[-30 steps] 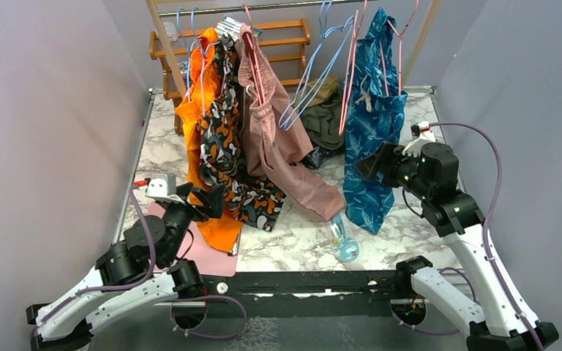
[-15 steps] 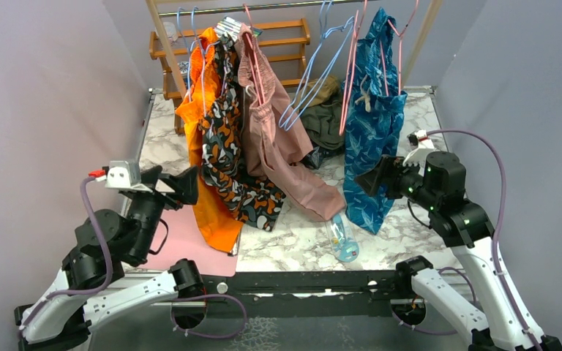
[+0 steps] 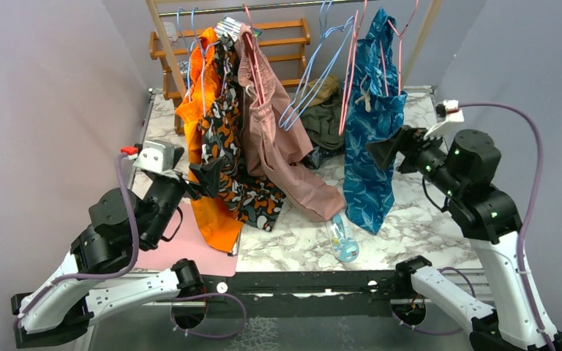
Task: Place the shorts on the hanger
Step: Reset both arms
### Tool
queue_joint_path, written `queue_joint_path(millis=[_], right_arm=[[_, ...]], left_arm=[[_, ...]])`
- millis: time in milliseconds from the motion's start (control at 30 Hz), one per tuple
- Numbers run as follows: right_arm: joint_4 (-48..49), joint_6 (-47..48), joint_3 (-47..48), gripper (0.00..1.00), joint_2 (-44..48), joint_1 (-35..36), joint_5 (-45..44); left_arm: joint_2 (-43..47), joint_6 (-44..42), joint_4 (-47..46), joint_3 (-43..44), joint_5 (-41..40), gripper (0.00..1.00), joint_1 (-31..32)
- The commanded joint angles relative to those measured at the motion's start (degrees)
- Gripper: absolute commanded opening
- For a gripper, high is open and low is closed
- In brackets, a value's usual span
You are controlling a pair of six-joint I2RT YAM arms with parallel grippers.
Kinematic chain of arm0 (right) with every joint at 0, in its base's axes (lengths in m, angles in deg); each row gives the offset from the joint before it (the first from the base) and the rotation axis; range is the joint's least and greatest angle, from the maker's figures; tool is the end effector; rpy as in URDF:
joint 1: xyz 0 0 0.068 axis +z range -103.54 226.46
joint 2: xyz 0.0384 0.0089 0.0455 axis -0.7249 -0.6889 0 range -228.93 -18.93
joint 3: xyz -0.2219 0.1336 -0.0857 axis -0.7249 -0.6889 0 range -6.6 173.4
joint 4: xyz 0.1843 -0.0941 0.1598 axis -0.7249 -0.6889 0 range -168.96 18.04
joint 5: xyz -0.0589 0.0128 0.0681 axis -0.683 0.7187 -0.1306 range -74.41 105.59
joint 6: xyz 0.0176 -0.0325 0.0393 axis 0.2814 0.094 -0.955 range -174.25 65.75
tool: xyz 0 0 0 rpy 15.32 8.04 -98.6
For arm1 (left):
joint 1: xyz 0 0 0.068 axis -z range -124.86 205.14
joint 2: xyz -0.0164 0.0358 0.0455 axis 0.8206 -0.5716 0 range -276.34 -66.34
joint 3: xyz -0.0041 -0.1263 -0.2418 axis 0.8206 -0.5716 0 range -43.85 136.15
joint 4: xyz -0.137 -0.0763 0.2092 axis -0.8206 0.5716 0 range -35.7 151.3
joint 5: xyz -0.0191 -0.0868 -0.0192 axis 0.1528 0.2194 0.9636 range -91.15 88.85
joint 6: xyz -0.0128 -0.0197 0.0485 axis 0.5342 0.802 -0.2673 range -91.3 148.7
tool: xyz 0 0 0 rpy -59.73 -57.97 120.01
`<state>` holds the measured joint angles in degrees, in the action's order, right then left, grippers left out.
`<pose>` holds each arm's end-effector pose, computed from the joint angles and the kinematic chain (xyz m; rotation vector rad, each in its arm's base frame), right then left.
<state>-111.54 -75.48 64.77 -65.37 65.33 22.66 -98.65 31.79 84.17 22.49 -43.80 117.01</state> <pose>0.1317 0.0497 0.4349 -0.0506 1.8661 0.6019 0.0525 -0.0471 0.4488 0.1761 1.5173 -0.3496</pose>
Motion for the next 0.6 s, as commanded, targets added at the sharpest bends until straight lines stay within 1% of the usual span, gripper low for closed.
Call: queue_joint_path(millis=[0, 100, 167, 200, 233, 367, 467, 567], right_arm=[[-0.59, -0.15, 7.15, 0.93, -1.61, 0.95, -10.20], [-0.92, -0.66, 9.82, 0.95, -2.43, 1.46, -14.57], [-0.71, -1.97, 9.60, 0.96, -2.44, 1.68, -17.06], [-0.64, -2.72, 8.98, 0.96, -2.30, 1.77, -17.78], [-0.49, -3.46, 8.06, 0.97, -2.01, 1.75, -18.32], [2.10, -5.76, 0.62, 1.00, 1.33, 1.85, -21.93], [3.29, -7.43, -3.98, 1.00, 2.88, 2.16, -26.34], [4.26, -7.61, -7.06, 1.00, 3.95, 2.63, -27.60]], left_arm=[[0.99, 0.57, -0.69, 0.12, 8.66, 0.94, -0.17], [2.57, 3.49, -0.61, -2.46, 10.56, 0.94, -0.17], [4.04, 6.51, -0.33, -5.06, 11.15, 0.94, -0.17], [4.85, 8.16, -0.07, -6.53, 11.01, 0.95, -0.17], [5.65, 9.79, 0.11, -8.28, 10.36, 0.98, -0.21], [6.64, 19.25, 3.67, -13.71, 1.66, 0.99, -0.17], [4.86, 30.14, 7.76, -16.07, -5.75, 0.99, -0.17], [1.89, 39.63, 12.30, -16.17, -8.93, 0.99, -0.17]])
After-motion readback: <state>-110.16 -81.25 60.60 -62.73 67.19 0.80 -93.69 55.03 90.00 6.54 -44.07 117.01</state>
